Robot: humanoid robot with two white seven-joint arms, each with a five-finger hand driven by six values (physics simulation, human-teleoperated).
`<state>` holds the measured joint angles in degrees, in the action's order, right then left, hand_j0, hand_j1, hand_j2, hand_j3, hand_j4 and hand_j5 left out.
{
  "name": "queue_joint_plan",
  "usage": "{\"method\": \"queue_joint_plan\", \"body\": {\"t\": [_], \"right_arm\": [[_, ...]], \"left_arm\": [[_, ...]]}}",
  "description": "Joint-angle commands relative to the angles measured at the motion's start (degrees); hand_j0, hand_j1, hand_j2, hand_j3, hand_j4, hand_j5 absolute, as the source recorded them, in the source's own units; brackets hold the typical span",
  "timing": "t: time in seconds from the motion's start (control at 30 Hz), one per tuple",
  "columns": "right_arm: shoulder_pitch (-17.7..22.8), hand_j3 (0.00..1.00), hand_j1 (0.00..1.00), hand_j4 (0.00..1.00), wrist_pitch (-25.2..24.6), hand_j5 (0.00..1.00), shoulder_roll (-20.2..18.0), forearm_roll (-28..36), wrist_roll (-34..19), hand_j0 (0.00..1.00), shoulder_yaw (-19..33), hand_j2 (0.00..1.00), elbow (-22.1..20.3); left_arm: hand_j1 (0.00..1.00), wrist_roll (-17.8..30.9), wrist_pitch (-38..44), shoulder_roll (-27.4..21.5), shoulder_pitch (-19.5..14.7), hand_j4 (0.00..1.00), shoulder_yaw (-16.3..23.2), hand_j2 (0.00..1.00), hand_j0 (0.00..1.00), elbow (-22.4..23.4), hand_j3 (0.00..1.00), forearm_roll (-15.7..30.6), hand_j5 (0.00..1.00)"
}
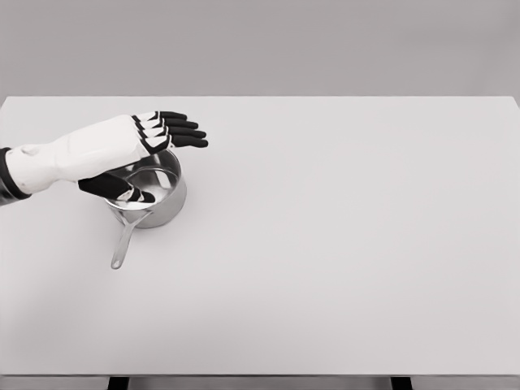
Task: Rotate pot handle
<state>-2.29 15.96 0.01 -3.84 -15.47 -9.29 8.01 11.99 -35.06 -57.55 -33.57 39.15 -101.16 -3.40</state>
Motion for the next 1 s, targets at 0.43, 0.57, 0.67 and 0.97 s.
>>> {"method": "queue_joint_plan", "body": {"t": [0.43,0.57,0.67,0.97], "right_arm": [[0.18,1.00,1.00,1.00,-0.05,1.00,-0.01,0.06,-0.09,1.00,0.06,1.00,0.25],[0.18,1.00,1.00,1.00,-0.05,1.00,-0.01,0.06,0.00,1.00,0.06,1.00,0.25],[0.18,1.00,1.00,1.00,-0.05,1.00,-0.01,0.06,-0.09,1.00,0.06,1.00,0.25],[0.18,1.00,1.00,1.00,-0.05,1.00,-0.01,0.06,-0.09,1.00,0.06,1.00,0.25]], "left_arm": [[1.00,-7.05,0.06,-0.89,0.44,1.00,-3.55,1.00,1.00,-0.09,1.00,1.02,1.00],[1.00,-17.34,0.06,0.16,8.53,1.00,-14.45,1.00,1.00,0.00,1.00,1.02,1.00],[1.00,-19.37,0.06,2.00,9.05,1.00,-13.31,1.00,1.00,0.00,1.00,0.41,1.00],[1.00,-19.72,4.04,7.28,11.42,1.00,-2.41,1.00,1.00,0.00,1.00,-6.54,1.00]]}}
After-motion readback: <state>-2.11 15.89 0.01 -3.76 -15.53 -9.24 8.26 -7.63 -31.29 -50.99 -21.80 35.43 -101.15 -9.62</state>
